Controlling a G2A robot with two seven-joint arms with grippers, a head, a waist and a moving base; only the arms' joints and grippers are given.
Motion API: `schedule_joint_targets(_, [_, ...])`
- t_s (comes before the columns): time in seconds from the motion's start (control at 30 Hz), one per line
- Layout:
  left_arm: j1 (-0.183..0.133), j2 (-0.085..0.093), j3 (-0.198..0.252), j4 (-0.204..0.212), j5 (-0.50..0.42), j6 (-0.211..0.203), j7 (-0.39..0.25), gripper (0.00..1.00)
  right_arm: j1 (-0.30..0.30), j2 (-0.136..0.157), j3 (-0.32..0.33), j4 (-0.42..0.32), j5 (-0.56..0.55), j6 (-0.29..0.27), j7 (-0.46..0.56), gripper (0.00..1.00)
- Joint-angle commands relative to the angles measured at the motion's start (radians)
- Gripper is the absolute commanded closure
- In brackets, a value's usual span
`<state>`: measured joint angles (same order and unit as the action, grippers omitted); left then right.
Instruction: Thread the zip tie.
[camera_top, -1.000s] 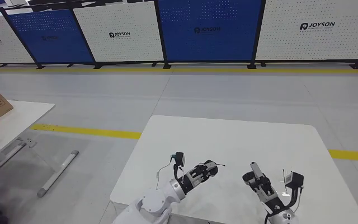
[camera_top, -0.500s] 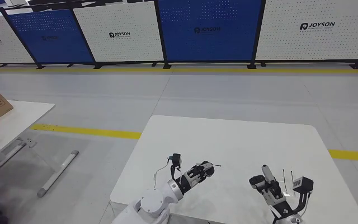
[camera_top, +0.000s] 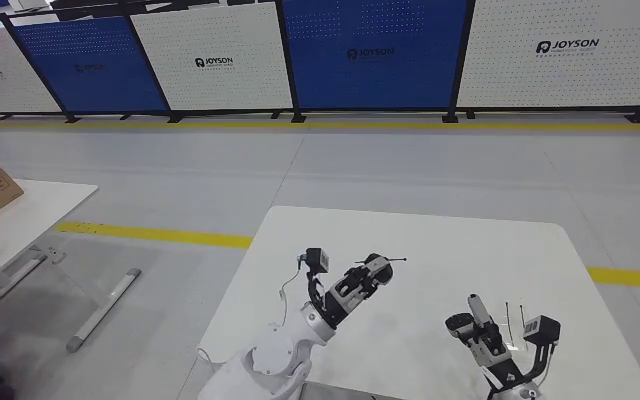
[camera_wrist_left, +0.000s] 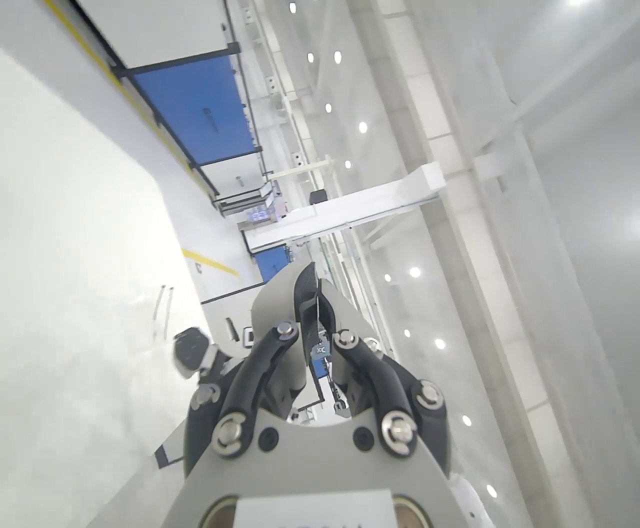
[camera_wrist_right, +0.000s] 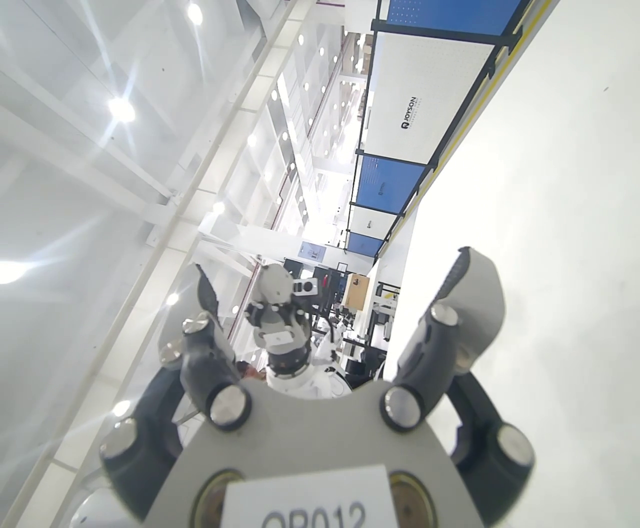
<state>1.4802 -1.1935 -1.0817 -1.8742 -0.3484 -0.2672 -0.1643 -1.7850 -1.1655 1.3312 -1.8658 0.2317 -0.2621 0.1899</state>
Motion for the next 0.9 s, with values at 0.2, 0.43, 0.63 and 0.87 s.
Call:
schedule_joint_targets(0.2, [0.008,0.001,-0.025,-0.070,-0.034,0.000,0.002,1.00,0.000,0.000,0.000,0.000,0.000,0.000,0.000,0.00])
schedule_joint_targets(0.43, [0.007,0.000,-0.023,-0.055,-0.007,0.015,0.016,1.00,0.000,0.000,0.000,0.000,0.000,0.000,0.000,0.00])
schedule_joint_targets(0.63, [0.016,-0.002,0.012,0.031,0.078,0.078,0.022,1.00,0.000,0.000,0.000,0.000,0.000,0.000,0.000,0.00])
schedule_joint_targets(0.87, [0.016,-0.009,0.063,0.140,0.150,0.113,0.046,1.00,0.000,0.000,0.000,0.000,0.000,0.000,0.000,0.00])
